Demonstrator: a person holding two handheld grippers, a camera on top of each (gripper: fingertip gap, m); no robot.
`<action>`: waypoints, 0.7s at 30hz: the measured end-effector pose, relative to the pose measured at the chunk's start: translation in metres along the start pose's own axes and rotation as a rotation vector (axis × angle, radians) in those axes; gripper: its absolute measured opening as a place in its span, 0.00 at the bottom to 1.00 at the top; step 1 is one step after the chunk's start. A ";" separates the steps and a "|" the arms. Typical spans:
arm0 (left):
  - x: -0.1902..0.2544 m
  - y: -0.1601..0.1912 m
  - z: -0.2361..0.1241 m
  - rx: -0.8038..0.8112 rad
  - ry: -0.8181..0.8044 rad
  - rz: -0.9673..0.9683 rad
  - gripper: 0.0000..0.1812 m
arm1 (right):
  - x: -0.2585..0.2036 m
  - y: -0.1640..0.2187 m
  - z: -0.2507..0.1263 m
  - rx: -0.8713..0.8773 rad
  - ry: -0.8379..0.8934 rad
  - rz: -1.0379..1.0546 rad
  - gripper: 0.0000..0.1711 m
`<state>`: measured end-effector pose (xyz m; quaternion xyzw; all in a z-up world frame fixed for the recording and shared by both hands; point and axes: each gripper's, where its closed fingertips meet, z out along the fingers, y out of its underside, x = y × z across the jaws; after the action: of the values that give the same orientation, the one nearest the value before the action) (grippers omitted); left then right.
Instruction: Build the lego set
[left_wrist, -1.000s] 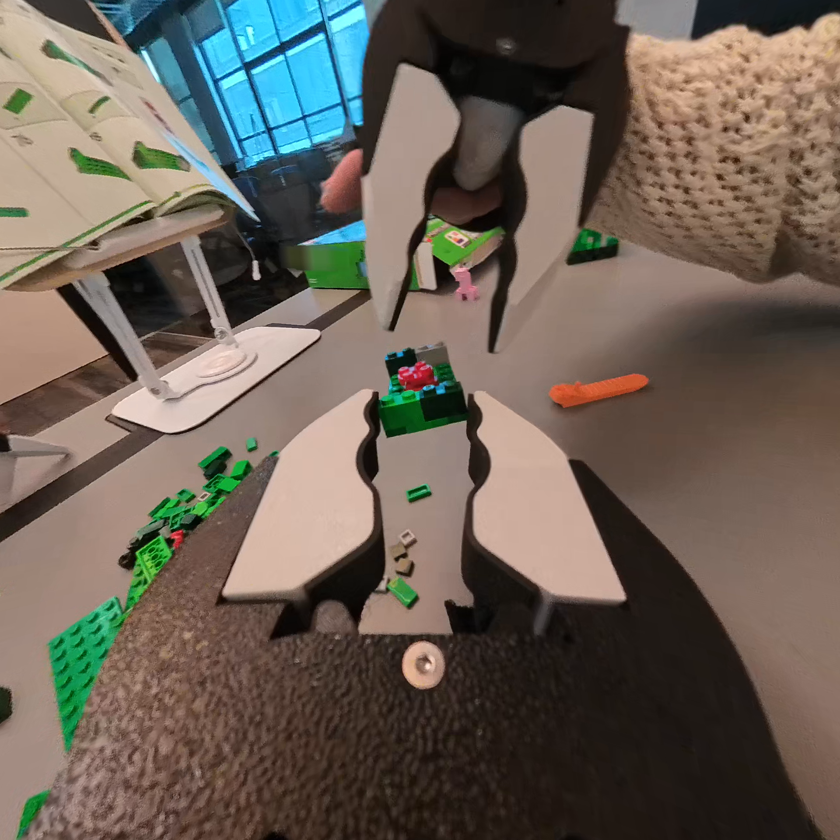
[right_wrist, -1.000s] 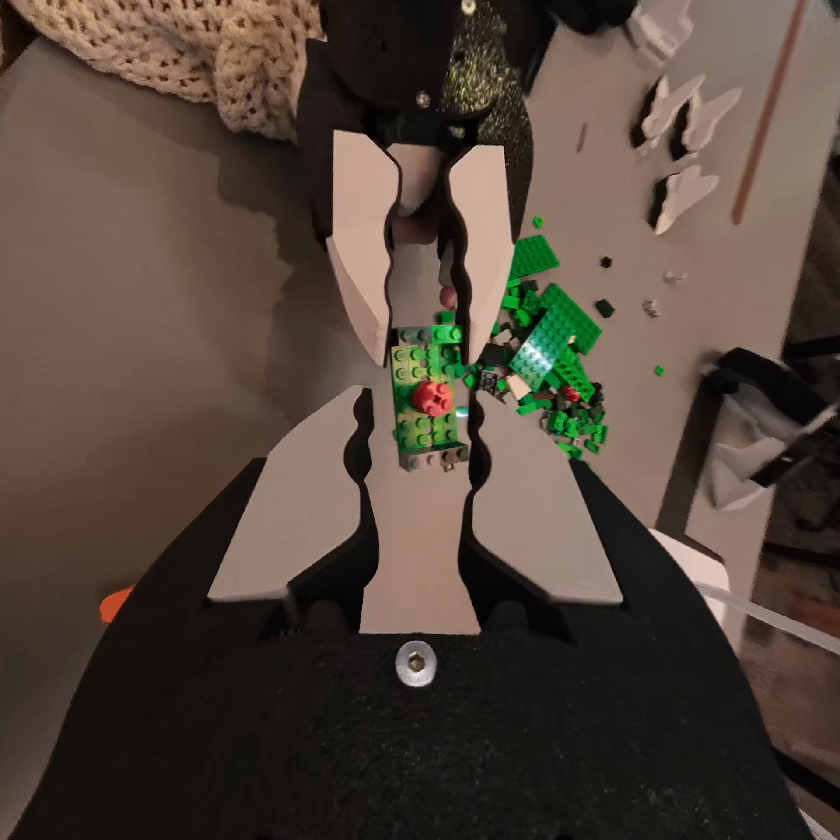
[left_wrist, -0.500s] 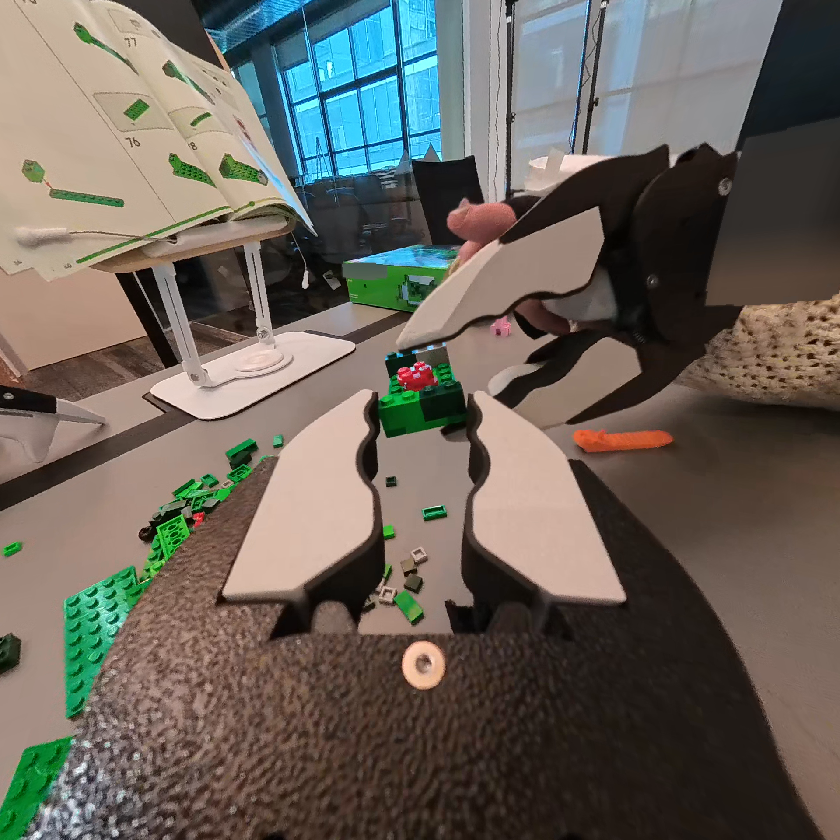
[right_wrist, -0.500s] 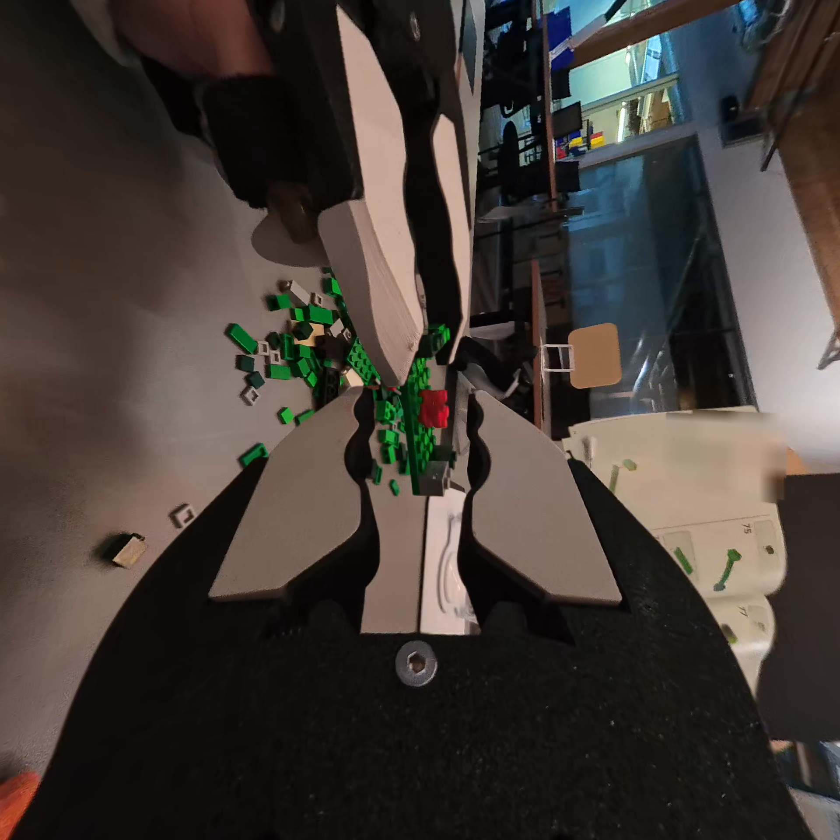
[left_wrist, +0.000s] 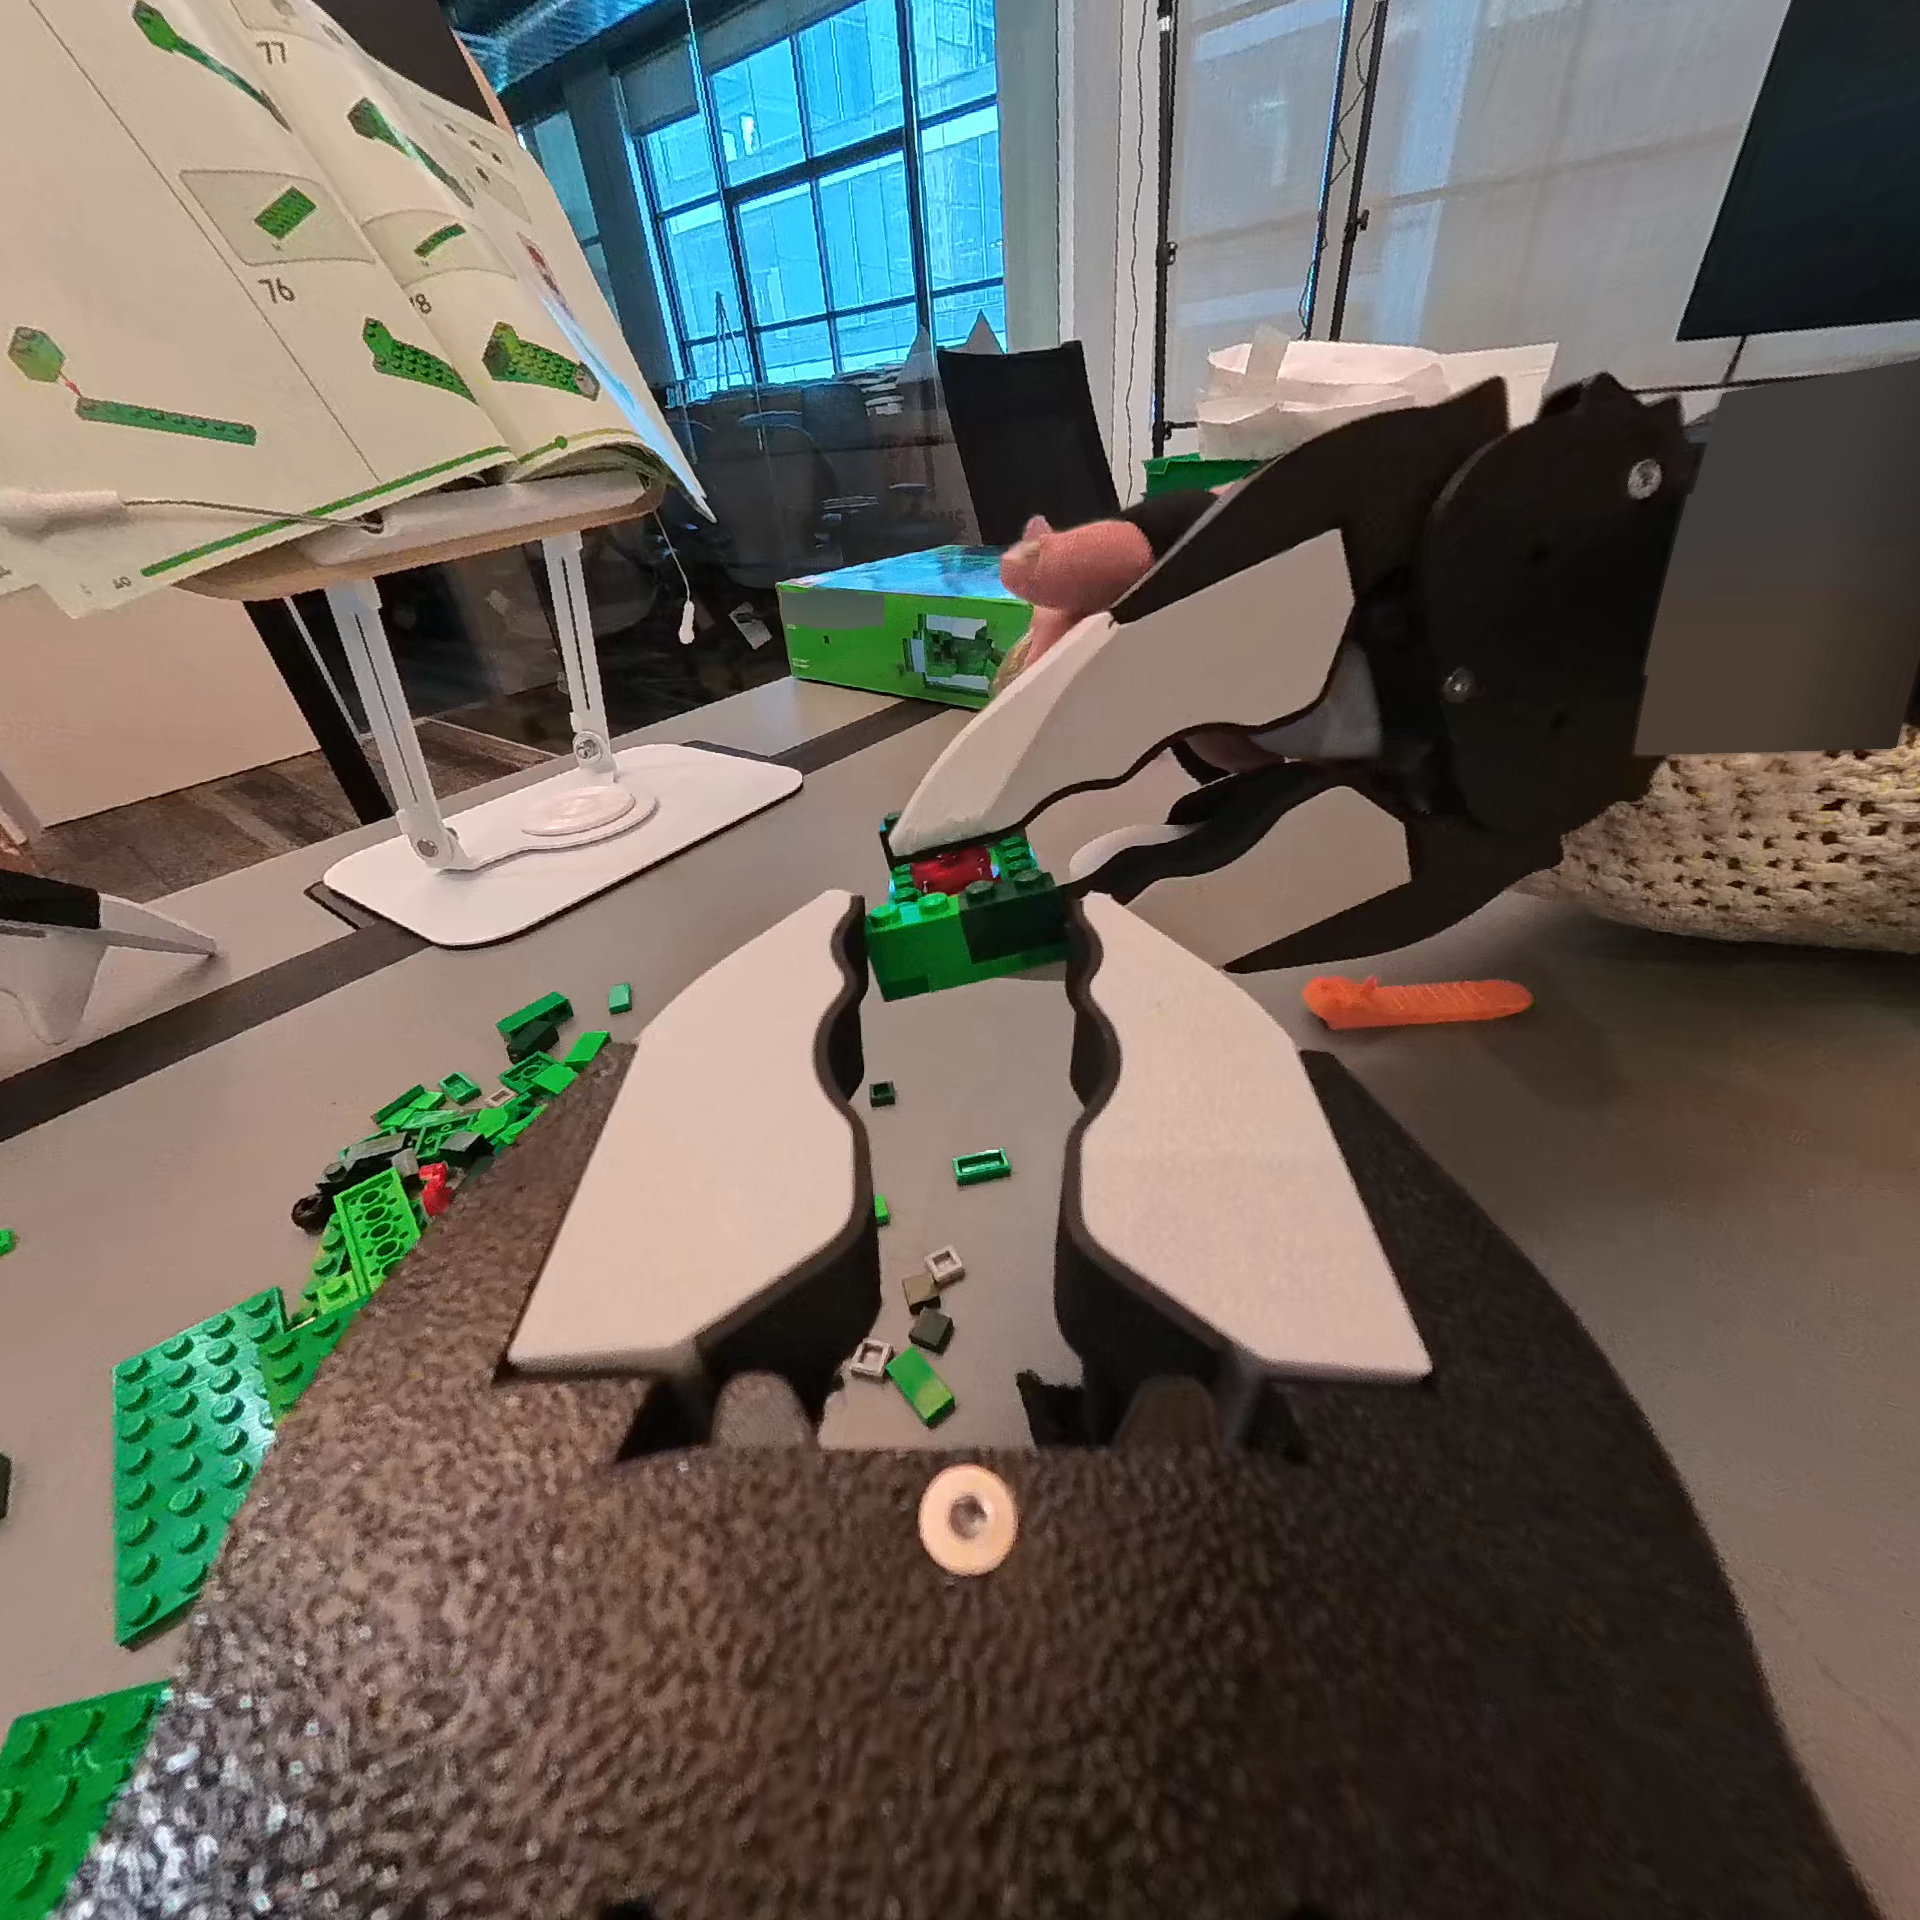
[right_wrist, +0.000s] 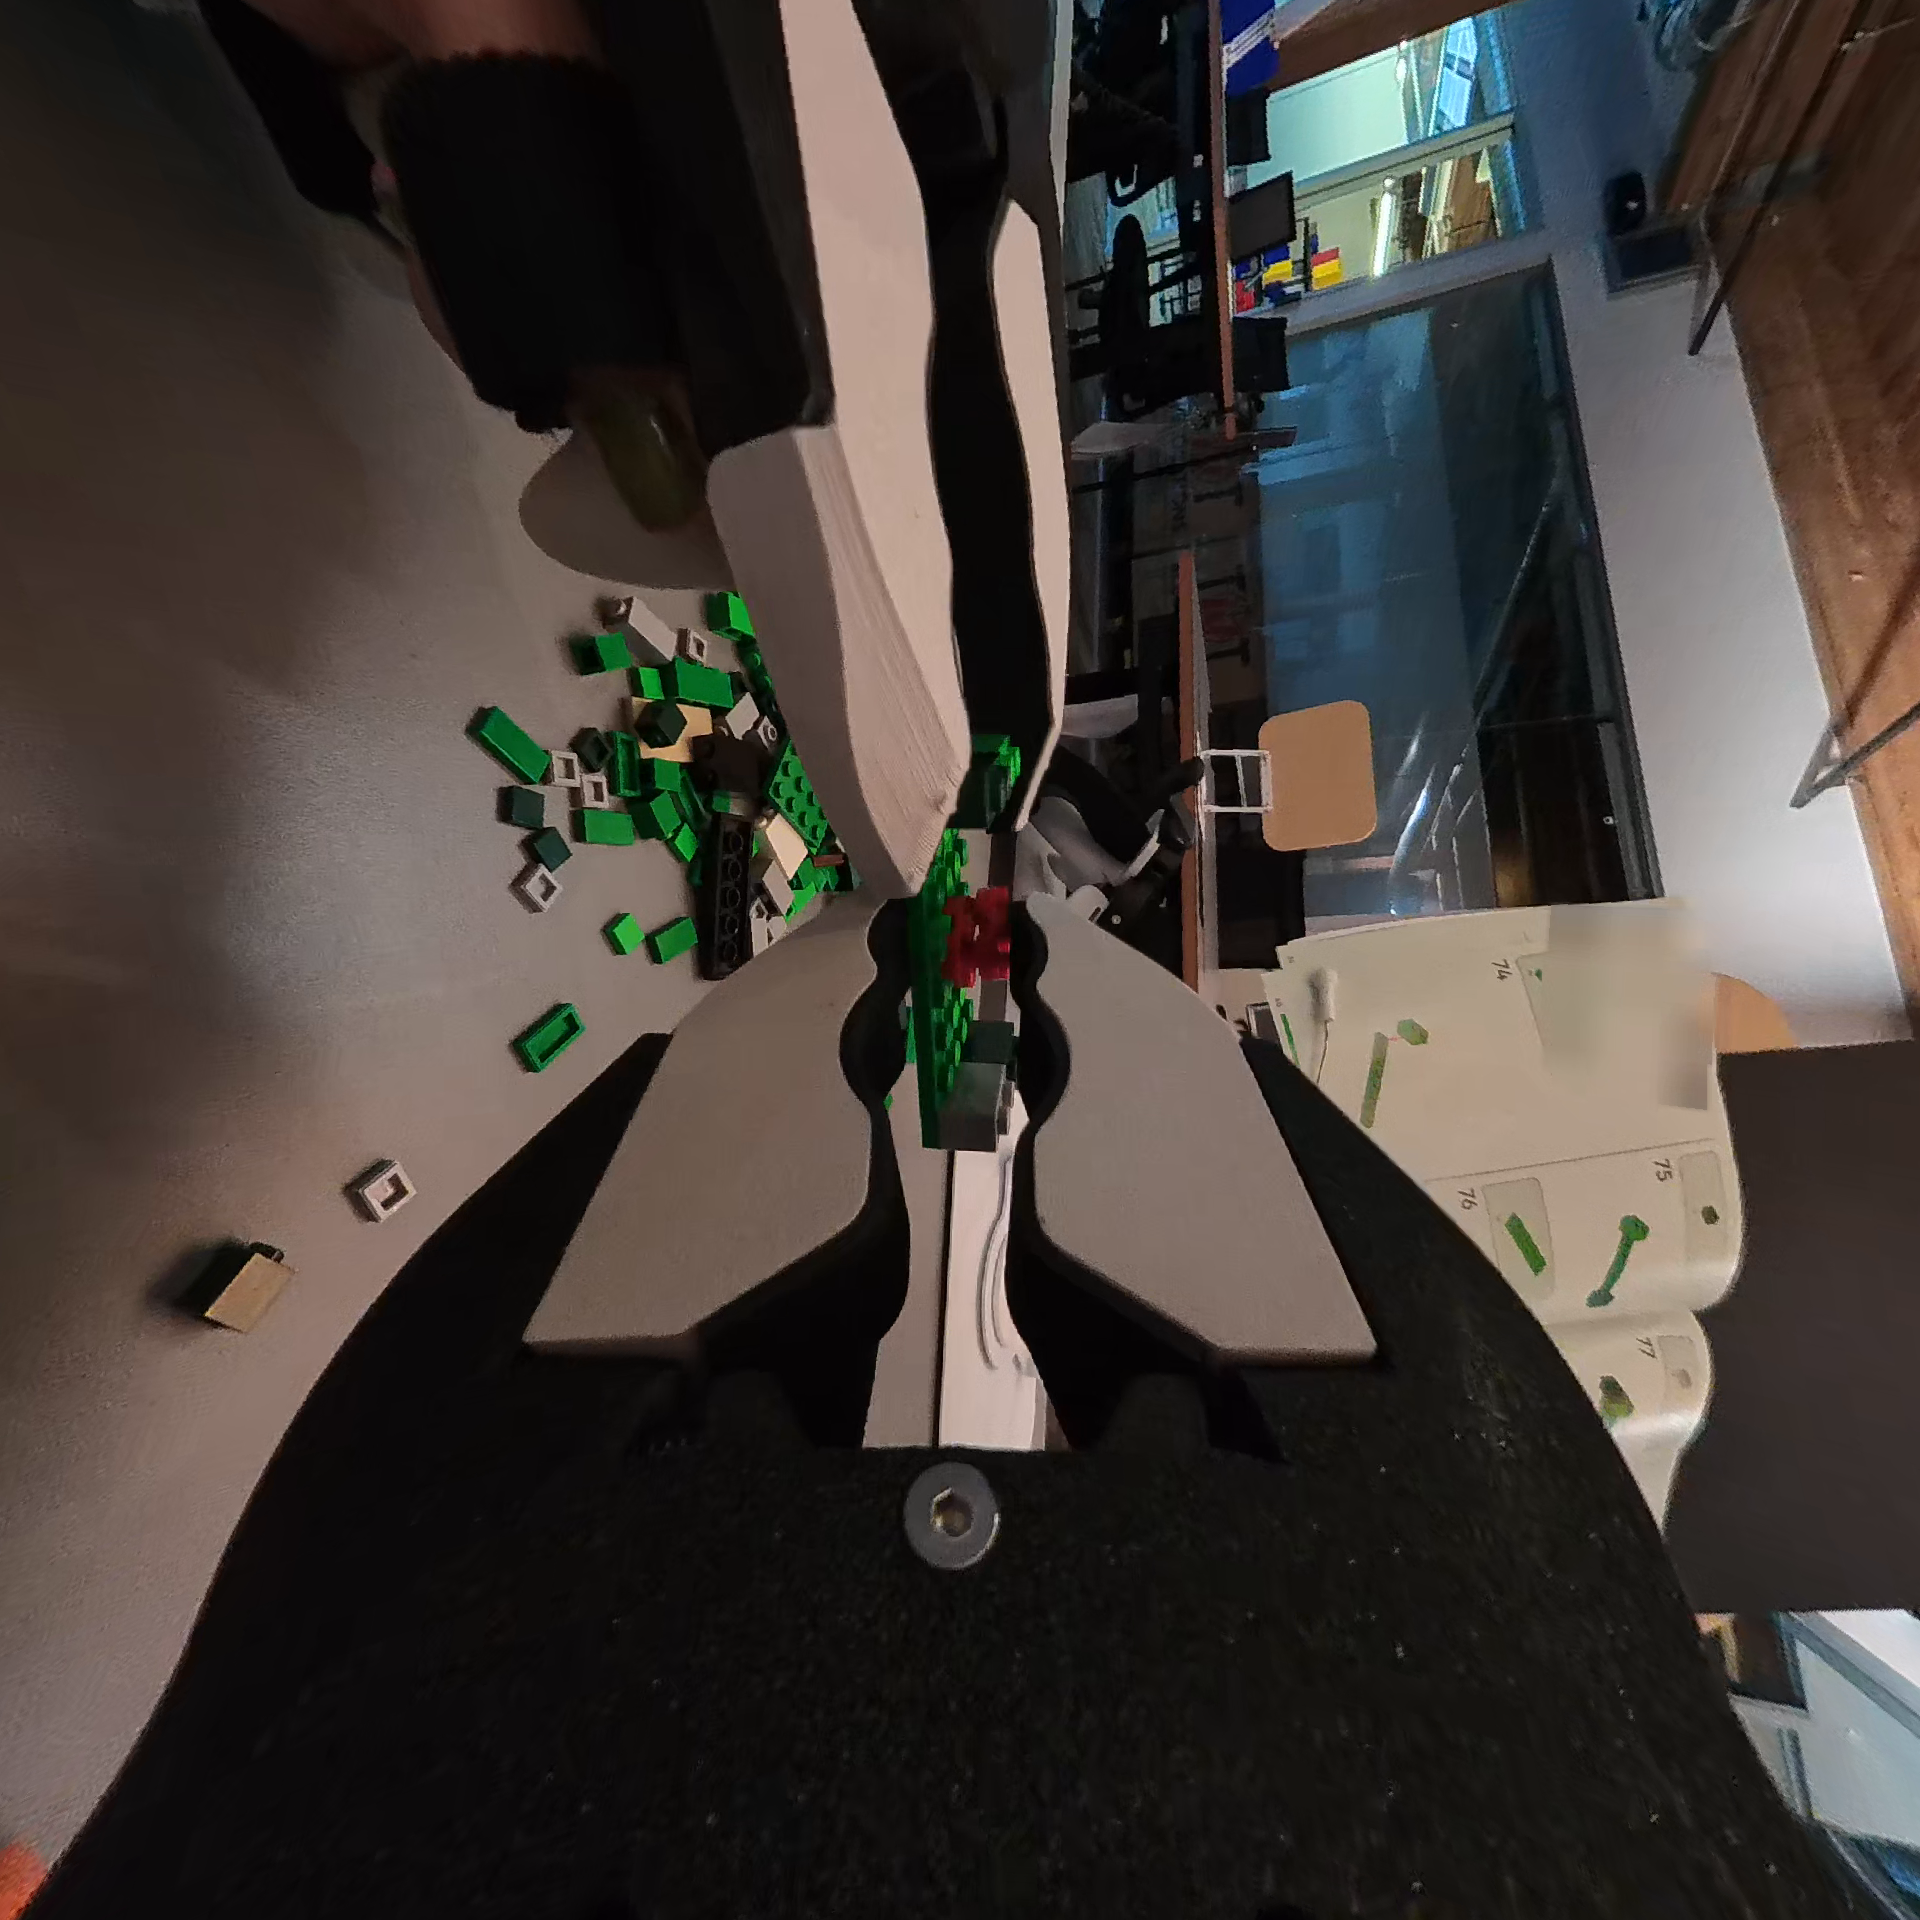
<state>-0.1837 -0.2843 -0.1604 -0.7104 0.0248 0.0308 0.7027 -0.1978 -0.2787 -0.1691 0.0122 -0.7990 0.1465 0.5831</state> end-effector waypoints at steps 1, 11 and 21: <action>0.000 0.000 0.000 0.000 -0.001 -0.002 0.20 | 0.001 0.000 0.000 -0.003 0.007 -0.002 0.09; 0.000 0.000 0.000 0.006 0.008 -0.025 0.20 | 0.003 0.000 -0.002 0.001 0.053 -0.052 0.08; 0.001 -0.002 -0.001 0.022 0.017 -0.052 0.20 | 0.001 0.000 -0.001 0.011 0.049 -0.036 0.08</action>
<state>-0.1829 -0.2850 -0.1586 -0.7032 0.0125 0.0064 0.7109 -0.1968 -0.2784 -0.1672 0.0260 -0.7835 0.1406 0.6047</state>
